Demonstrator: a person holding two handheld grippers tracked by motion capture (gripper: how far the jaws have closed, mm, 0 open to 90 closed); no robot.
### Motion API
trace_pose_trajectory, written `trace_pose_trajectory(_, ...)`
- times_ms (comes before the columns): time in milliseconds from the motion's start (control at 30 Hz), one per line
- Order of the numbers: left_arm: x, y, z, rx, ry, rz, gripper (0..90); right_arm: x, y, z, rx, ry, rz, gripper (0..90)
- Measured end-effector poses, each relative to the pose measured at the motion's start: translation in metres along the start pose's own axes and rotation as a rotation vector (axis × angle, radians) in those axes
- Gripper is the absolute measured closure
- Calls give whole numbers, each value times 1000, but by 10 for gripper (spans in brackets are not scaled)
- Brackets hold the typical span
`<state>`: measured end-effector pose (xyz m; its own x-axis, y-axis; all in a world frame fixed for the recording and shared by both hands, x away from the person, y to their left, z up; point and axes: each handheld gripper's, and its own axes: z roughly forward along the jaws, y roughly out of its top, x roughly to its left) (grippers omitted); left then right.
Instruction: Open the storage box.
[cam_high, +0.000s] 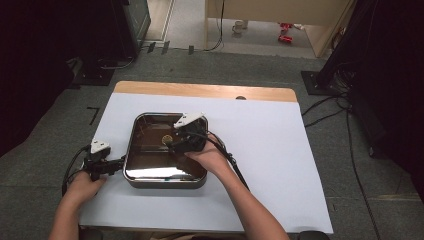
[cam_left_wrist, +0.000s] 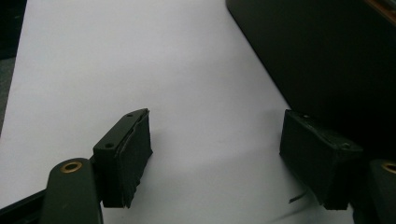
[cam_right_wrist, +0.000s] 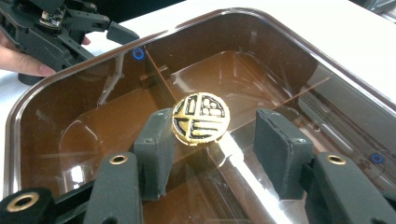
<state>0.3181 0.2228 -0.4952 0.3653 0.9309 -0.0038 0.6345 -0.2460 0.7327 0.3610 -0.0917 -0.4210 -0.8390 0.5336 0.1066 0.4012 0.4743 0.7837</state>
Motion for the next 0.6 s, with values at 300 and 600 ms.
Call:
trace_pose_trajectory(300, 0, 0, 0, 0, 0, 0, 249, 4, 1, 12, 12, -1, -2, 481)
trace_pose_trajectory(600, 0, 0, 0, 0, 0, 0, 249, 7, 1, 21, 29, -9, -17, 539)
